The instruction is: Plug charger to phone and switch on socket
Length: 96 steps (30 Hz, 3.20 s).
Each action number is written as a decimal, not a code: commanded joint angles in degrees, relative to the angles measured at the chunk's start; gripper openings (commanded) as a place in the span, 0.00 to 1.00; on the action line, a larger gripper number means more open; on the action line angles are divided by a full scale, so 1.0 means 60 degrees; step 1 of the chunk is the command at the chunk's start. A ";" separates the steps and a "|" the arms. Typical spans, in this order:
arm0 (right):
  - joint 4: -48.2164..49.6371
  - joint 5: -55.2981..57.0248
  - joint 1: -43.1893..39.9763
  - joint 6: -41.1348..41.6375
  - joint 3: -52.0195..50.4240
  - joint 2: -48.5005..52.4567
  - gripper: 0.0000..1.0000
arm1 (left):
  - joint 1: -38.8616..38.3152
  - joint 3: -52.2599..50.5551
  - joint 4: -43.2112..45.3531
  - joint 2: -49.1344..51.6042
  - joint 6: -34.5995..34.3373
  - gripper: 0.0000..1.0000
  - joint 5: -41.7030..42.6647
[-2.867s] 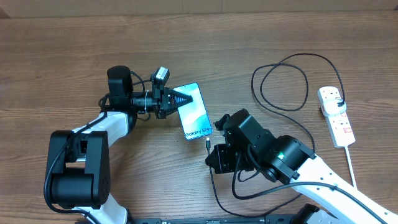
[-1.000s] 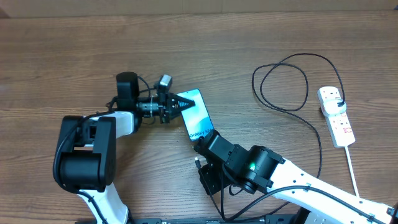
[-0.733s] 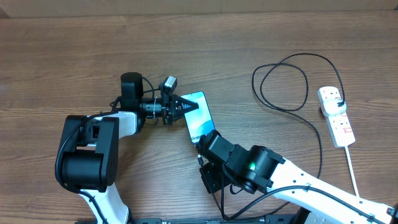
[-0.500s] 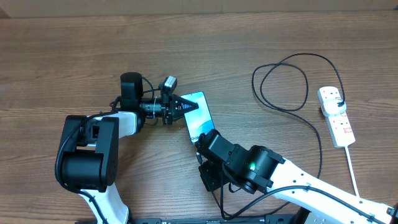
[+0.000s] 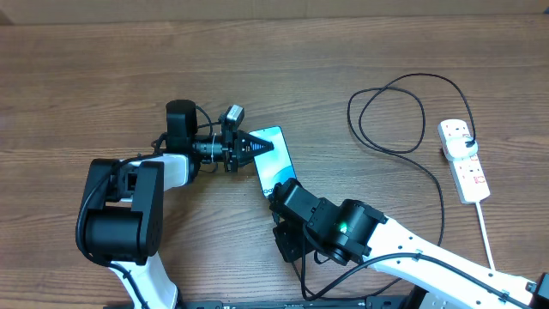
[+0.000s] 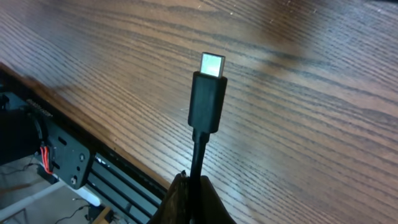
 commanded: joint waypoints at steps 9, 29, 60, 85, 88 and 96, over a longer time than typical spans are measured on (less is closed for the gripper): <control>0.0055 0.0299 0.0036 0.0076 0.0259 0.0022 0.04 | 0.0000 0.0222 0.0058 0.0047 0.0335 0.04 0.0444; 0.0055 0.0466 0.0036 0.0182 0.0259 0.0022 0.04 | -0.0007 0.0222 0.0055 0.0047 0.0357 0.04 0.0444; 0.0641 0.0754 -0.0055 0.0222 0.0262 0.0022 0.04 | -0.0007 0.0222 0.0058 0.0047 0.0328 0.04 0.0477; 0.0026 0.0219 -0.0055 0.0219 0.0262 0.0022 0.04 | -0.0007 0.0222 0.0539 0.0047 0.1191 0.04 0.1013; -0.0015 0.0106 -0.0055 0.0215 0.0262 0.0022 0.04 | -0.0007 0.0222 0.0539 0.0047 0.1188 0.04 0.1016; -0.0222 0.0149 -0.0055 0.0215 0.0262 0.0022 0.04 | -0.0007 0.0222 0.0568 0.0047 0.1239 0.04 0.1020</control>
